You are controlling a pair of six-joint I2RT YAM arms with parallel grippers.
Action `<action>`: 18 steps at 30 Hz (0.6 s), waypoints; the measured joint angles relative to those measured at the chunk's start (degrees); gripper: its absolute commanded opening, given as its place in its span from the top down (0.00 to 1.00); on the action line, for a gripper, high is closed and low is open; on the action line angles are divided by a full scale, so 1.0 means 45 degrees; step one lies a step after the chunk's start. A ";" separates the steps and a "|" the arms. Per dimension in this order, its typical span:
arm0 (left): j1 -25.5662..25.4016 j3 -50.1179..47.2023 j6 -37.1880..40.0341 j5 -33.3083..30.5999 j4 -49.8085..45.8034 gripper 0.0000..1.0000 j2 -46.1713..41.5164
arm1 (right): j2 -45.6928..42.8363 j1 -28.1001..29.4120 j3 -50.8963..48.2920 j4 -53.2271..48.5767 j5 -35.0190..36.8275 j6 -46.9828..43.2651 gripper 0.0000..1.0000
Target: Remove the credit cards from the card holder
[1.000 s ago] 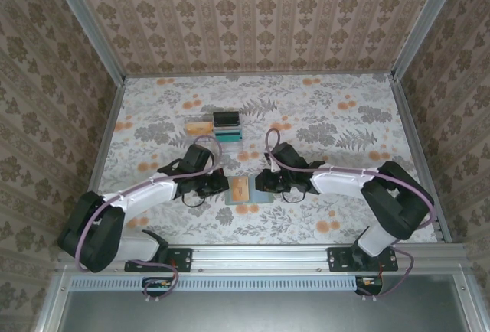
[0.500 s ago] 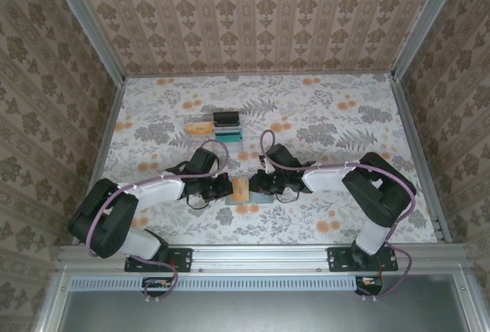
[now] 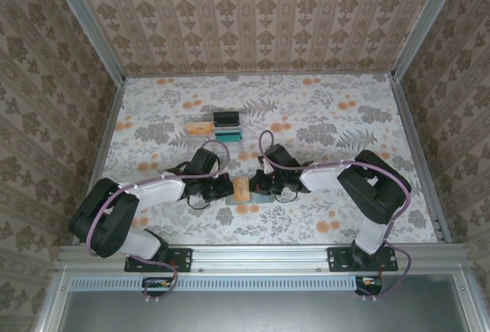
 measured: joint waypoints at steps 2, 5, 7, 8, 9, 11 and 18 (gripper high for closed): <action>0.0010 0.0005 0.0000 -0.0029 -0.0029 1.00 0.0000 | -0.0029 -0.0010 -0.0015 0.0000 0.0000 -0.0005 1.00; 0.0092 0.0000 0.0000 -0.0034 -0.0073 1.00 0.0000 | -0.0233 -0.0126 -0.0233 0.0005 0.0005 -0.0005 1.00; 0.0170 -0.0024 0.0000 -0.0019 -0.0083 1.00 0.0000 | -0.0461 -0.0243 -0.0486 0.0000 0.0005 -0.0010 1.00; 0.0194 -0.0029 0.0000 -0.0019 -0.0083 1.00 0.0000 | -0.0593 -0.0350 -0.0636 0.0000 0.0010 -0.0010 1.00; 0.0228 -0.0029 0.0005 -0.0015 -0.0087 1.00 0.0000 | -0.0733 -0.0452 -0.0777 -0.0005 0.0015 -0.0019 1.00; 0.0272 -0.0034 0.0005 0.0010 -0.0117 1.00 0.0000 | -0.0986 -0.0641 -0.1030 -0.0029 0.0049 -0.0044 1.00; 0.0345 -0.0034 0.0005 -0.0015 -0.0262 1.00 -0.0146 | -0.2137 -0.1132 -0.1710 -0.0423 0.0087 -0.0350 1.00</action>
